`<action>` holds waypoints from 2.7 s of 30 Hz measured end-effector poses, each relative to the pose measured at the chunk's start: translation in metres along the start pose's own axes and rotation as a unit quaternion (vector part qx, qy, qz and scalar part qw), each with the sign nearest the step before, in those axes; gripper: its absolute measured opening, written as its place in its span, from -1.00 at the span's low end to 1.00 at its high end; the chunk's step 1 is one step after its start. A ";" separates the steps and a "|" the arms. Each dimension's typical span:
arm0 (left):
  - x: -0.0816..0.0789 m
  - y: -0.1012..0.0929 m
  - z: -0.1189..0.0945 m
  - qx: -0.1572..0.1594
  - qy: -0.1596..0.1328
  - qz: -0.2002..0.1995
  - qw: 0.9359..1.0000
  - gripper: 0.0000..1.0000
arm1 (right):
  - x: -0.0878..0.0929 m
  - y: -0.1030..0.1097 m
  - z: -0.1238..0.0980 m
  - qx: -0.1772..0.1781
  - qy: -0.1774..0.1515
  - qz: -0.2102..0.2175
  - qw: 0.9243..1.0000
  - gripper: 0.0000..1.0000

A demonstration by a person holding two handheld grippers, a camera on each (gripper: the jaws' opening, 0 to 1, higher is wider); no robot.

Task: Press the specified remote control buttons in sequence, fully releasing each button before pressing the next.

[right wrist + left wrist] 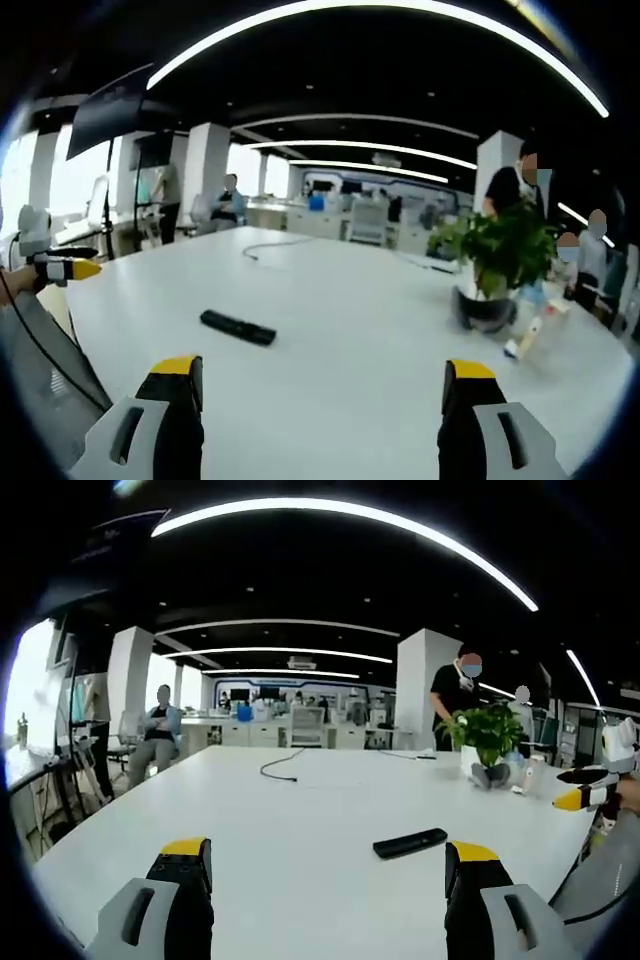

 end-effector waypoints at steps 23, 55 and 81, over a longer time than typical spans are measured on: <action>0.013 -0.014 0.012 0.044 0.046 0.032 0.997 1.00 | 0.002 -0.015 -0.002 0.047 0.003 0.024 0.999 0.98; 0.010 -0.033 0.036 0.133 0.142 0.067 0.979 0.98 | 0.002 -0.009 -0.002 0.015 0.001 -0.012 1.000 0.49; 0.001 -0.061 0.072 0.210 0.185 0.120 0.952 0.99 | 0.005 -0.006 -0.004 0.015 0.020 -0.007 1.000 0.50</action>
Point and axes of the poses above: the point that each gripper's makers call its tool centre point, and the gripper's own axes: z roughly forward along the fingers, y roughly to its left, x roughly out of its underside, the point moved 4 cm from there along -z, roughly backward along the fingers, and after that the axes turned 13 degrees about y, right-handed, at the moved point
